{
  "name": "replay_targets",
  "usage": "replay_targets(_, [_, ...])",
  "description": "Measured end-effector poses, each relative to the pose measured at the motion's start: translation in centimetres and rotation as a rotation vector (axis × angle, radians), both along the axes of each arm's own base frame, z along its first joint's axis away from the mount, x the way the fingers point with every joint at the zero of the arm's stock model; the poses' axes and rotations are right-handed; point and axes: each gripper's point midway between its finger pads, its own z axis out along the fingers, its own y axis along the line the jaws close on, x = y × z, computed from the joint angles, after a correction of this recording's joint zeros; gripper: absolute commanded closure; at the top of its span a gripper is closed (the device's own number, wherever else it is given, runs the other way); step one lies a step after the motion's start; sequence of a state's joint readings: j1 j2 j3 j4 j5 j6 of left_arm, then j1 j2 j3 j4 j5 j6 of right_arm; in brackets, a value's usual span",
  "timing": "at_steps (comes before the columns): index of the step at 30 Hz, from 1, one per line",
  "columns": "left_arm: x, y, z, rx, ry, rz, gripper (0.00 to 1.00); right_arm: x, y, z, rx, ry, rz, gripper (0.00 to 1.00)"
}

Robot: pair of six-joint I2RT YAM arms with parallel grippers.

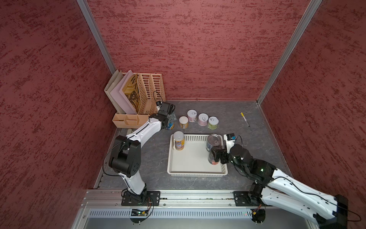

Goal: Put the canned food in the basket
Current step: Pick up the canned food from the center of the board.

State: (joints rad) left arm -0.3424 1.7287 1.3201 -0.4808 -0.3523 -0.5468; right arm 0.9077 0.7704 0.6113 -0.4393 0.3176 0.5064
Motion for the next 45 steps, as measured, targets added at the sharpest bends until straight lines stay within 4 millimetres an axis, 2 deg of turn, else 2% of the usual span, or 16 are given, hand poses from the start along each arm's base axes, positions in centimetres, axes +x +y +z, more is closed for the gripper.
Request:
replay_targets(10, [0.4,-0.9,-1.7,-0.016,0.056,-0.028,0.0,0.0,0.0,0.0,0.004,0.003,0.0,0.02])
replay_targets(17, [1.6,-1.9,-2.7,-0.025,0.082,-0.063,0.0,0.0,0.0,0.0,0.006,0.004,-0.001,0.02])
replay_targets(28, [2.9,-0.9,-4.4,-0.003,0.124,-0.053,0.0,-0.1,0.0,-0.1,0.004,0.007,-0.001,0.02])
replay_targets(32, [3.3,-0.7,-4.3,0.0,0.127,-0.058,0.0,-0.1,0.0,-0.1,0.003,0.007,-0.001,0.02])
replay_targets(36, [3.5,-0.6,-4.2,0.005,0.128,-0.071,0.11,-0.1,0.0,-0.1,0.003,0.007,-0.001,0.02])
replay_targets(42, [3.5,-0.5,-4.2,0.017,0.135,-0.086,0.41,-0.1,0.0,-0.1,0.003,0.007,-0.001,0.02])
replay_targets(45, [3.5,-0.5,-4.2,0.017,0.135,-0.085,0.46,-0.1,0.0,-0.1,0.001,0.009,-0.001,0.02])
